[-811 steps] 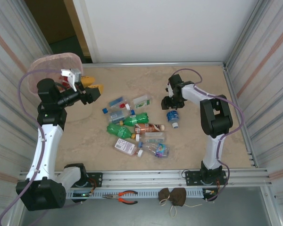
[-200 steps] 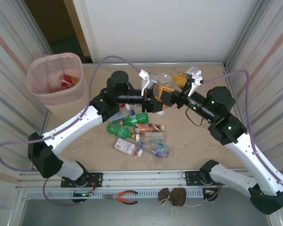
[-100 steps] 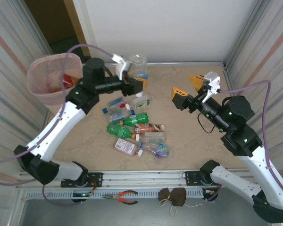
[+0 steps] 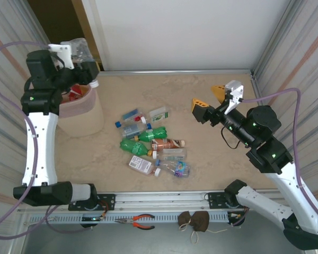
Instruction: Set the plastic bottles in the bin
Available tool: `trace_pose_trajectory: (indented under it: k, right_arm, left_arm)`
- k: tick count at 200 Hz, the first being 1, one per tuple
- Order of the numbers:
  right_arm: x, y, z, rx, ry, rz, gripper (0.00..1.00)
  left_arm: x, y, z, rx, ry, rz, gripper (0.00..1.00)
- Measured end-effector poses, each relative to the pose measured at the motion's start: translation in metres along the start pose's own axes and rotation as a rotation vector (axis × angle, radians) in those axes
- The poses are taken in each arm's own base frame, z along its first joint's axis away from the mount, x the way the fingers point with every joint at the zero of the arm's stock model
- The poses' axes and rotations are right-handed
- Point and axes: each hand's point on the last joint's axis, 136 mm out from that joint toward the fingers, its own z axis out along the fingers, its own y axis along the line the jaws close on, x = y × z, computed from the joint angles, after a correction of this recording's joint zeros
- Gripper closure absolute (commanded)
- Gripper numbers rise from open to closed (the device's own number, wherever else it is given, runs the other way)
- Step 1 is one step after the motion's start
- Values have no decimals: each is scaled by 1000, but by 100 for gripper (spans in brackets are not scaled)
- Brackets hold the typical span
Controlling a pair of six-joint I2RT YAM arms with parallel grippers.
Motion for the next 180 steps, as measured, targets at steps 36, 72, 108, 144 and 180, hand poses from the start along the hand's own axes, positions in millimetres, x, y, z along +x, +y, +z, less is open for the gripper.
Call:
trace_pose_trajectory:
  k: [36,72,108,144,180]
  right_arm:
    - [0,-5,1,16,1,-2,15]
    - [3,-9,4,26,9,-1,15]
    - [6,-13,5,36,18,-1,15]
    - [10,-12,8,27,30,4,15]
    - [14,-14,10,29,39,5,15]
  left_arm:
    - [10,68,2,-169,60,-77,43]
    - [38,123,15,-265,162,-147,43]
    - [72,148,34,-281,278,-179,42]
    - [107,162,51,-278,386,-211,42]
    - [140,175,69,-259,488,-251,42]
